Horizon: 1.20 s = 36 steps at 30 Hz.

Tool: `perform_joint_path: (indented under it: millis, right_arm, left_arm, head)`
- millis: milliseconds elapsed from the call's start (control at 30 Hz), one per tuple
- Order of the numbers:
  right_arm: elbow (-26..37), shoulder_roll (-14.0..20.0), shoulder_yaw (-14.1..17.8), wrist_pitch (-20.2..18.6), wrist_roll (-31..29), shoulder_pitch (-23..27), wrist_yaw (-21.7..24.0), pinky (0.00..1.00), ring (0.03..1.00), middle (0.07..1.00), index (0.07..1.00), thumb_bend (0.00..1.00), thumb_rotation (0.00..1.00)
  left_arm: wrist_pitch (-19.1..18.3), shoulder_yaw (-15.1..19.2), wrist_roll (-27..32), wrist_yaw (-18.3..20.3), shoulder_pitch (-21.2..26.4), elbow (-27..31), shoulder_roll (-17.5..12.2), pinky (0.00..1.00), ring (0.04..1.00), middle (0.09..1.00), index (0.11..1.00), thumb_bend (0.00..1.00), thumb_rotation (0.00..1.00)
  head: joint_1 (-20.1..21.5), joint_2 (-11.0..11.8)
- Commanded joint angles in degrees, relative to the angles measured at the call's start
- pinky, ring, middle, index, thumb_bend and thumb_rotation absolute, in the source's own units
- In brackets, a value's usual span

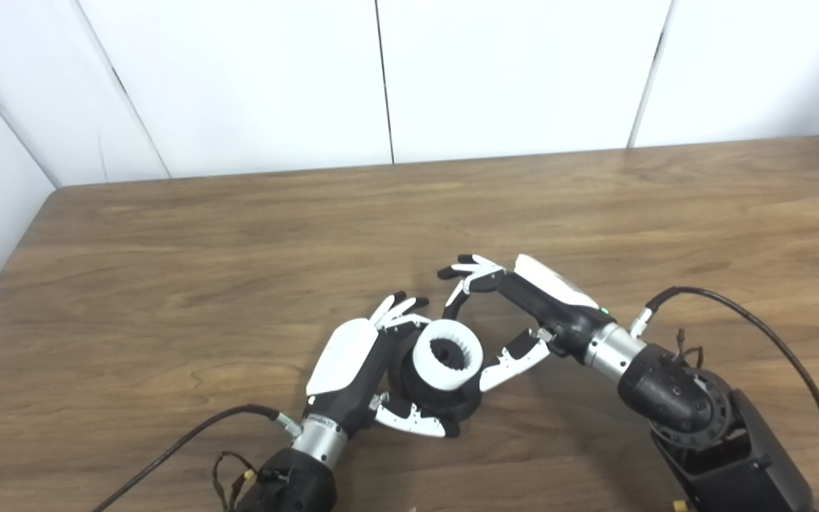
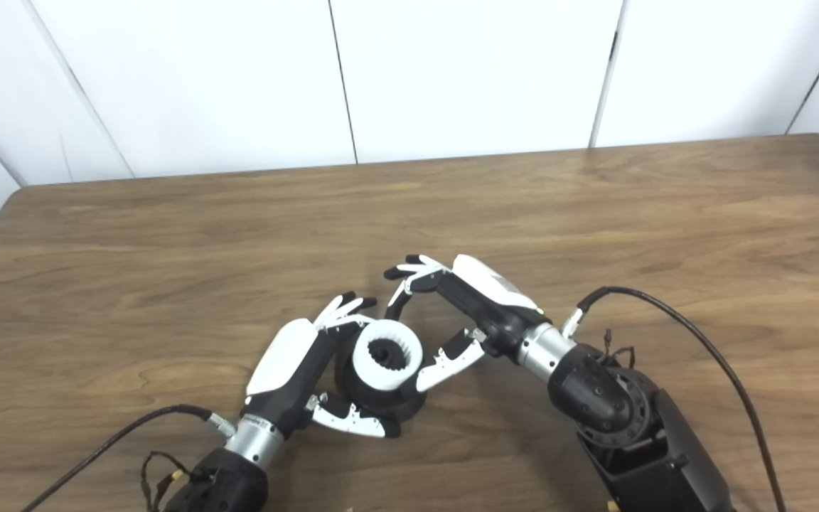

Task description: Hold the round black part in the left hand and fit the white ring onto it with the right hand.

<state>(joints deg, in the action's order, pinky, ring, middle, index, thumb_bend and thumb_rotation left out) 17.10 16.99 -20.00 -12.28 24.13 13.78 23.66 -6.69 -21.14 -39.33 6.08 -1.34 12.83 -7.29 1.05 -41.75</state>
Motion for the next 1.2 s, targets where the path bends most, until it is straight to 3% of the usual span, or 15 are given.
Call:
perform_joint_path:
  millis: [0,367,833,867,933,1167]
  right_arm:
    - [1.05,-0.52,-0.4,1.95,0.53,1.06,-0.55,0.86,0.98,0.883,0.492,0.52,0.15]
    - [3.54,-0.44,-2.38,2.82,3.04,1.78,-0.14,0.87,0.979,0.876,0.492,0.52,0.15]
    - [2.71,0.38,-2.44,1.78,3.99,2.65,1.71,0.86,0.971,0.874,0.494,0.52,0.15]
    - [2.64,0.41,-2.34,1.64,3.89,2.66,1.86,0.87,0.97,0.875,0.558,0.72,0.2]
    - [2.48,0.65,-2.37,1.06,4.26,2.84,2.33,0.87,0.965,0.876,0.641,0.93,0.26]
    - [2.19,1.2,-1.96,-0.37,4.54,3.0,3.92,0.86,0.968,0.885,0.686,1.0,0.3]
  left_arm:
    - [-1.48,-0.22,-0.26,1.55,-0.63,-0.26,-0.32,0.85,0.984,0.92,0.628,0.91,0.17]
    - [-1.41,-0.55,-0.67,1.28,-0.37,-1.06,0.18,0.86,0.977,0.92,0.633,0.91,0.15]
    - [-1.25,-0.3,0.49,1.02,-0.53,-1.19,0.94,0.87,0.987,0.923,0.63,0.93,0.15]
    - [-1.24,-0.32,0.42,0.99,-0.5,-1.22,0.95,0.87,0.986,0.922,0.633,0.93,0.16]
    - [-1.62,-0.34,0.34,1.3,-0.43,-0.92,0.94,0.87,0.985,0.92,0.654,0.95,0.17]
    - [-2.02,-0.01,0.97,1.68,-0.31,-0.55,1.01,0.88,0.984,0.92,0.715,0.99,0.19]
  head:
    - [0.08,-0.01]
    - [0.06,-0.12]
    - [-0.18,-0.32]
    - [-0.18,-0.32]
    - [-0.26,-0.36]
    - [-0.5,-0.44]
